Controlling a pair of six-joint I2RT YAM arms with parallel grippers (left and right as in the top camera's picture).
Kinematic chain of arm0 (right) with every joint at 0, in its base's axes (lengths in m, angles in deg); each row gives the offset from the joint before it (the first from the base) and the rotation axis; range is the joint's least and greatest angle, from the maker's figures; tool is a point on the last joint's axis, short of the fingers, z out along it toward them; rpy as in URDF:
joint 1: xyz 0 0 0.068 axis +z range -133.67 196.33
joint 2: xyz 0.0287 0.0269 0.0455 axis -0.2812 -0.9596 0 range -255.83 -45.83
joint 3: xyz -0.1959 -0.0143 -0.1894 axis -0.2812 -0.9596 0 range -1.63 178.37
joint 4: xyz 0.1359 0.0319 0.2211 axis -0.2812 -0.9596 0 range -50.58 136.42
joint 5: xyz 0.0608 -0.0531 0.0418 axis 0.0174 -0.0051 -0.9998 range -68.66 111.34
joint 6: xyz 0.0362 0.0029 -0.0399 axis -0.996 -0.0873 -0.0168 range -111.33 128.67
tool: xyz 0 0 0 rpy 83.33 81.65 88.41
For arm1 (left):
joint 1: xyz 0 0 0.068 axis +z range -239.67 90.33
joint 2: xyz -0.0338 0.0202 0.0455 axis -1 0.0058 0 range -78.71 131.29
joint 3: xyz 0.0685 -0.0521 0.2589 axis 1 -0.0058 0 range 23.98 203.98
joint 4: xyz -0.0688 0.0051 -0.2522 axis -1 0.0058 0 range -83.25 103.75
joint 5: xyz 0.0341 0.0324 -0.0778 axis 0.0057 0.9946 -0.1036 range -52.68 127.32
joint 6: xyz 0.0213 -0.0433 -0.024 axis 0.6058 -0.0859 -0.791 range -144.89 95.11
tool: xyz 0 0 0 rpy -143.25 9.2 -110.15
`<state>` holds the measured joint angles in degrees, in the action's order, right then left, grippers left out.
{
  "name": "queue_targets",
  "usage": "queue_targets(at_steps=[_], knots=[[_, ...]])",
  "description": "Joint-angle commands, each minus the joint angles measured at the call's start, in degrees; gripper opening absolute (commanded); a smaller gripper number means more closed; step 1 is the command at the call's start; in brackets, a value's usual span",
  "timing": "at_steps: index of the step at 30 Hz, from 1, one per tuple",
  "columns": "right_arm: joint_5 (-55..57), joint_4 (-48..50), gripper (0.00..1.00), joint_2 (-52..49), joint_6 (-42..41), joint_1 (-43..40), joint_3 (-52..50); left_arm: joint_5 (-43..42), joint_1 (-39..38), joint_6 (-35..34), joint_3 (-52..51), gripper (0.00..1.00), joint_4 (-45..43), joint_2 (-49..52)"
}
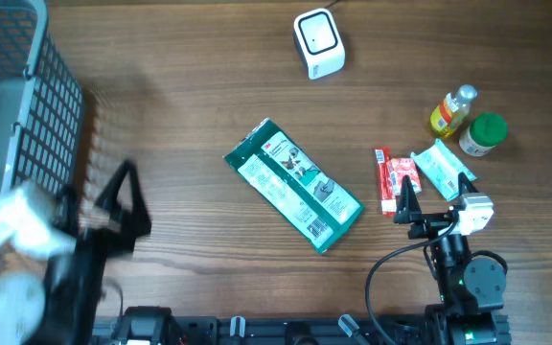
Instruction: Scan the item barcode
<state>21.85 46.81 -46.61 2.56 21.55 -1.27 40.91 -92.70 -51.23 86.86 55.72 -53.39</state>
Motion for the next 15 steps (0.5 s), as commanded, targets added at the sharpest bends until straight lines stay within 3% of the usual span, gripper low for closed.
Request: queue_targets(at_steps=[1, 9, 15], knots=[[0.76, 0.15, 1.0, 0.5, 0.55, 0.2, -0.07, 2.49, 0.98, 0.61, -3.89, 1.0, 2.16, -7.28], [0.76, 0.15, 1.0, 0.5, 0.55, 0.2, -0.07, 2.51, 2.62, 0.59, -18.49, 1.0, -1.88, -24.52], [0.76, 0.15, 1.0, 0.5, 0.55, 0.2, -0.07, 1.99, 2.67, 0.42, -30.88, 1.0, -26.69, -25.11]])
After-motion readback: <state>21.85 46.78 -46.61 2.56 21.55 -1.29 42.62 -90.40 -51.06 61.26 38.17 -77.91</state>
